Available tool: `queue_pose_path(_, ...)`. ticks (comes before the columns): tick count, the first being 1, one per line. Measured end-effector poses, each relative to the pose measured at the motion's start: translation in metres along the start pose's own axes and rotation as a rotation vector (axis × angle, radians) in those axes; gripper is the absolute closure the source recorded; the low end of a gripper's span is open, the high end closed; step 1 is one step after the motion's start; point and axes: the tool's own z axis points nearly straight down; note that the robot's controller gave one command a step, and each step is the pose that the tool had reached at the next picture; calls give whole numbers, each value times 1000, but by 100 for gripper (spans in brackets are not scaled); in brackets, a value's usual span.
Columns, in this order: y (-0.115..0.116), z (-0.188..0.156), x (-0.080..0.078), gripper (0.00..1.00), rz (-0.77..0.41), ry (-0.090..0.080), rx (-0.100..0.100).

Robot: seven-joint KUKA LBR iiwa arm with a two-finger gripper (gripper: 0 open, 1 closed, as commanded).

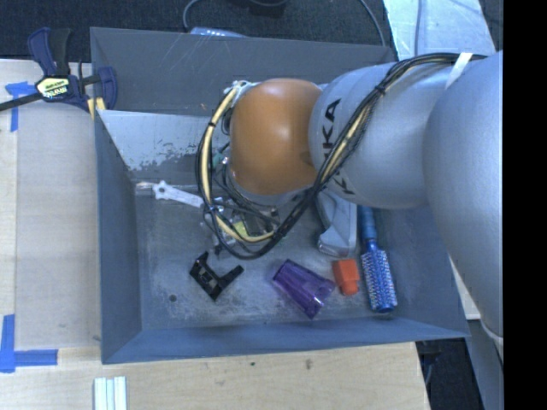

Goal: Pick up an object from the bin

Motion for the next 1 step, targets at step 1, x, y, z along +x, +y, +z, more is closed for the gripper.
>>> queue_pose_path(1,0,0,1,100,0,1,0)
